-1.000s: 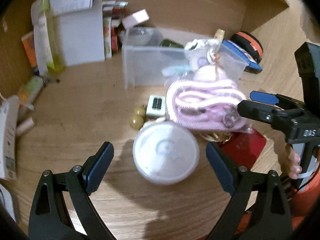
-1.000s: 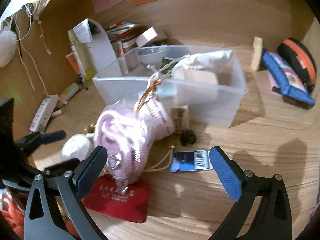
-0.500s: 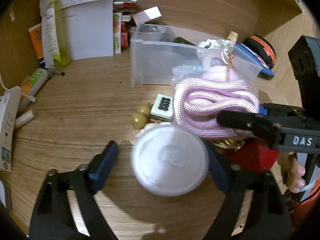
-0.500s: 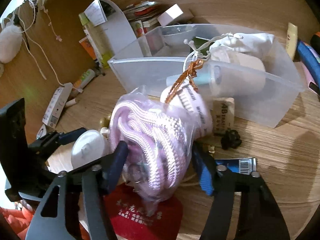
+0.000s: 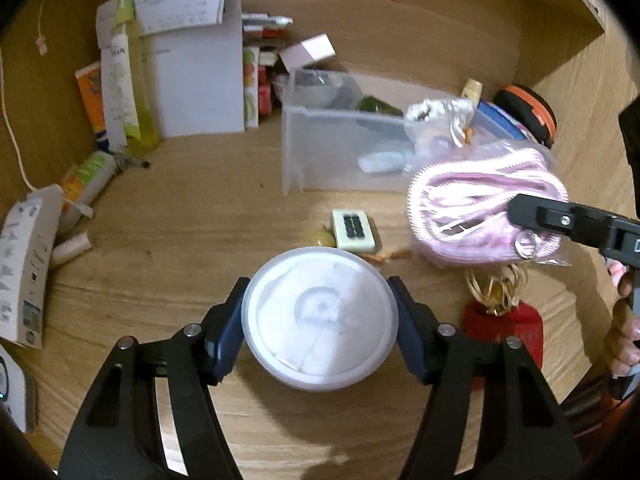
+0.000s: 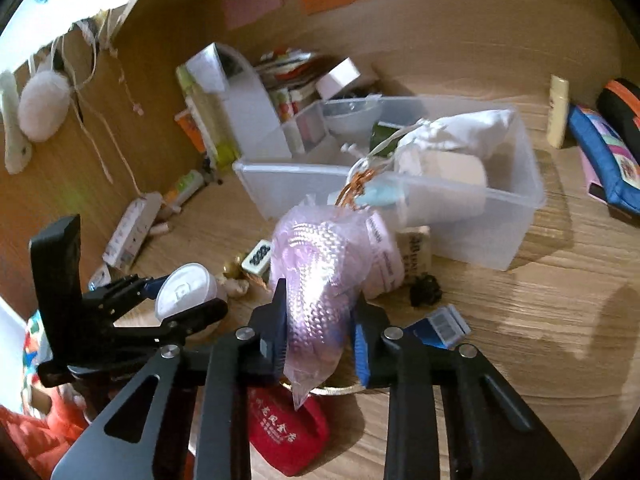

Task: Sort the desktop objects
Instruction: 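Grasp the white round lid container with left gripper while right grasps the pink rope bag, then lower the white container and pink rope bag into the clear bin with both grippers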

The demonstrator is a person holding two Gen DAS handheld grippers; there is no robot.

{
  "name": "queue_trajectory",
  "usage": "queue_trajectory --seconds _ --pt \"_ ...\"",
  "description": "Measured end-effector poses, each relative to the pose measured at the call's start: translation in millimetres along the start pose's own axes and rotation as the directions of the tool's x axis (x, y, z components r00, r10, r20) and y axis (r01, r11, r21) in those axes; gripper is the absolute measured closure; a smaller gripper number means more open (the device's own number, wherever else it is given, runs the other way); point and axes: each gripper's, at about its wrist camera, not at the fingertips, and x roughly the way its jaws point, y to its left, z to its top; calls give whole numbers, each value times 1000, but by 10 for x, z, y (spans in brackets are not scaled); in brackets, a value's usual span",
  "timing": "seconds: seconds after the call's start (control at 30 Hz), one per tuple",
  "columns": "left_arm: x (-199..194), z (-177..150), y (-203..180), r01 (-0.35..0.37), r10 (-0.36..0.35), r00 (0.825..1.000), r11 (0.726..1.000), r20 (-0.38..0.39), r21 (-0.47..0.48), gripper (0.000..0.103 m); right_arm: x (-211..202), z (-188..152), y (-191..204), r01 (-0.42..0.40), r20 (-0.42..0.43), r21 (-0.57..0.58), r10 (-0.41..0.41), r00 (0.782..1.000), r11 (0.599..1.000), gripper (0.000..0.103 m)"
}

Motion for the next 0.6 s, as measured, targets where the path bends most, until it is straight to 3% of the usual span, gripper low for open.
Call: queue_trajectory --seconds 0.6 --pt "-170 475 -32 48 -48 991 999 122 9 37 -581 308 103 -4 148 -35 9 989 999 80"
